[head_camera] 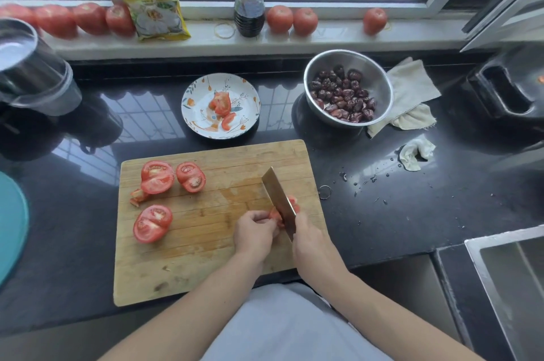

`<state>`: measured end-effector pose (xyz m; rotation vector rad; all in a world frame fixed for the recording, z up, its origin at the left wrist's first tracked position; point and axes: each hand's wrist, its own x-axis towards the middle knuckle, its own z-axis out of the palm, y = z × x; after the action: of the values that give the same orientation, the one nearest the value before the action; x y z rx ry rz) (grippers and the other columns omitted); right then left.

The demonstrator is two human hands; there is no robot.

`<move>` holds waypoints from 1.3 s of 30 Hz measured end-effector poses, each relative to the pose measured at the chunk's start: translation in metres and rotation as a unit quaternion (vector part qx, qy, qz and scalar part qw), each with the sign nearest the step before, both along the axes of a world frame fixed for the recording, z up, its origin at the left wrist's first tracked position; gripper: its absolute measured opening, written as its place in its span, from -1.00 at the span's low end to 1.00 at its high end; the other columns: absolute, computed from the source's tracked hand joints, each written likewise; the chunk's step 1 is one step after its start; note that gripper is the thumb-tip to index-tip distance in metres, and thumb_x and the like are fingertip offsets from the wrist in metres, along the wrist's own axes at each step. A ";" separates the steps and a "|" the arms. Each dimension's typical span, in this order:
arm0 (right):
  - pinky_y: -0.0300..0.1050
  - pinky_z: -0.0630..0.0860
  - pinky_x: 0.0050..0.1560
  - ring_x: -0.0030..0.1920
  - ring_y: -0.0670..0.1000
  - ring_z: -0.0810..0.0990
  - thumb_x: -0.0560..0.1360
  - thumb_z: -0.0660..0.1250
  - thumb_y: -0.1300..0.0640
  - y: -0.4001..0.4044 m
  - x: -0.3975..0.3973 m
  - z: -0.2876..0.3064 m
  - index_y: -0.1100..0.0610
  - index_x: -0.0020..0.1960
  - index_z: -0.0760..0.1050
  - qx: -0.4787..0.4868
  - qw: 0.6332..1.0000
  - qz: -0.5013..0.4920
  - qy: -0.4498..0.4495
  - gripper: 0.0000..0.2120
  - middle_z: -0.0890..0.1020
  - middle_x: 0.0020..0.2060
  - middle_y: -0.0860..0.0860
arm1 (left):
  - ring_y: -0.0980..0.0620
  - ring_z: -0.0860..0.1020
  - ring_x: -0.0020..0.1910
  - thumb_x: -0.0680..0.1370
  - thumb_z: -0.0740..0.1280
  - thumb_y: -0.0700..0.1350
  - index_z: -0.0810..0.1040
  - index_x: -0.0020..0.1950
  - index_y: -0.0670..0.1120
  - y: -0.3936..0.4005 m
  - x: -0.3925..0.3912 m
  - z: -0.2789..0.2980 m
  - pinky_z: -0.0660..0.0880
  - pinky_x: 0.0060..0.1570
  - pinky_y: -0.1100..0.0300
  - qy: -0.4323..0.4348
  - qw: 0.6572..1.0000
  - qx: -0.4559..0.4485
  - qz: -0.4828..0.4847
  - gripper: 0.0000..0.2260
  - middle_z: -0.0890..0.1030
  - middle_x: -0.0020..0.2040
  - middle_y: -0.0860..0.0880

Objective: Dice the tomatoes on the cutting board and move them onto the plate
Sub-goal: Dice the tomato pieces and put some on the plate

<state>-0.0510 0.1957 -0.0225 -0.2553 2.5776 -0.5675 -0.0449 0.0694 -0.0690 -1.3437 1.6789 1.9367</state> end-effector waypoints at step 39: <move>-0.20 0.18 -0.67 -0.65 0.01 0.47 0.18 0.43 0.34 0.001 0.037 0.015 0.08 -0.13 0.28 0.160 0.974 0.131 0.098 -0.58 0.45 -0.48 -0.01 | -0.05 0.69 -0.09 0.52 0.52 -0.05 0.65 -0.09 0.01 0.000 -0.002 0.004 0.65 0.05 -0.09 -0.046 0.995 -0.084 -0.042 -0.93 0.73 -0.15 0.05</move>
<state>-0.0141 0.1965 -0.0077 -0.5533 2.7109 -0.0302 -0.0469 0.0694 -0.0650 -1.3731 1.8559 1.6932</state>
